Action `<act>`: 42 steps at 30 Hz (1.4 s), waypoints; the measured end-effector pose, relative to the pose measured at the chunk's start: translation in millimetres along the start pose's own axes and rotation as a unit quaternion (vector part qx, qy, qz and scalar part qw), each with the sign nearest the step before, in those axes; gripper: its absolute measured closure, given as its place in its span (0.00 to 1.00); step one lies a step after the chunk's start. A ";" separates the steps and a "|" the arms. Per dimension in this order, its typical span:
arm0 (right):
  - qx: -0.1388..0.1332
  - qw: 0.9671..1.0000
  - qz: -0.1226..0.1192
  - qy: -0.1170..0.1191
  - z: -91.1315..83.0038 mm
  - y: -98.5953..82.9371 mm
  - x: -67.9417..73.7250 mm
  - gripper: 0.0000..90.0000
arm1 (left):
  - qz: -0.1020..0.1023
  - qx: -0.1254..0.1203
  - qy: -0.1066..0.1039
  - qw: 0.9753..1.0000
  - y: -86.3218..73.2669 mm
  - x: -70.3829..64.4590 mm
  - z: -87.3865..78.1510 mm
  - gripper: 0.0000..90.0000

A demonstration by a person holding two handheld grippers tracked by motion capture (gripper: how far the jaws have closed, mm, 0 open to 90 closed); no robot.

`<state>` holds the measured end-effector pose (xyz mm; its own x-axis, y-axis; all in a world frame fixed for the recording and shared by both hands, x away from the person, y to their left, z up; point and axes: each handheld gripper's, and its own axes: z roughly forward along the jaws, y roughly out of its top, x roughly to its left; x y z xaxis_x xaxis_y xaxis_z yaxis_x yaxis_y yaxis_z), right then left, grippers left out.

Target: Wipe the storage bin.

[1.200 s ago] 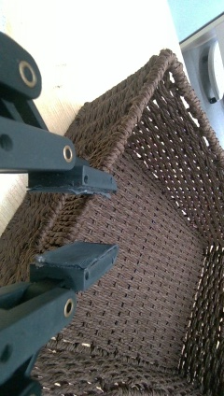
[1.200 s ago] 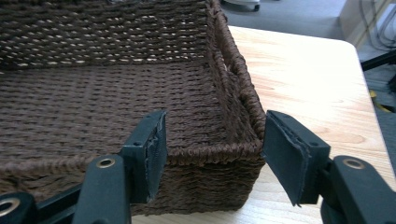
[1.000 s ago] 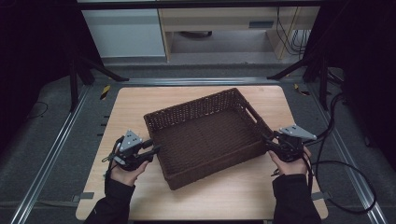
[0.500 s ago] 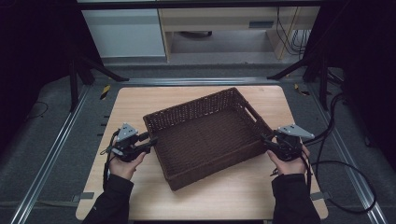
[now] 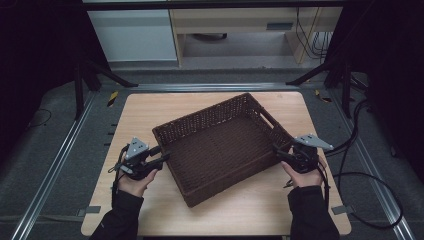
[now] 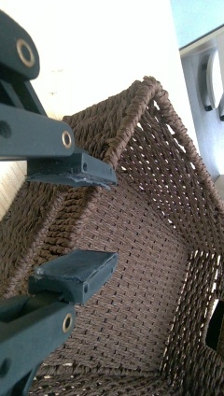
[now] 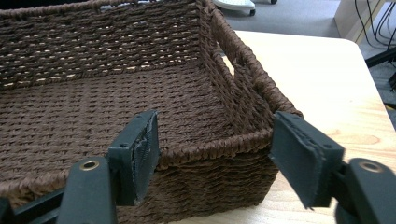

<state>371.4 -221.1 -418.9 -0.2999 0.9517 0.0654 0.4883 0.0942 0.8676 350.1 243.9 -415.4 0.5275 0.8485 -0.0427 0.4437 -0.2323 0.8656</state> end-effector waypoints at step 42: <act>-0.005 1.000 -0.022 0.013 10.8 11.7 10.2 0.34 | -0.025 -0.008 0.014 1.000 5.5 51.2 13.3 0.61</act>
<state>382.9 -207.1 -413.5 -0.3430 0.9385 0.0393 0.4658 0.1336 0.8747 389.1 279.7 -419.5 0.4843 0.8719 -0.0727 0.4572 -0.1813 0.8707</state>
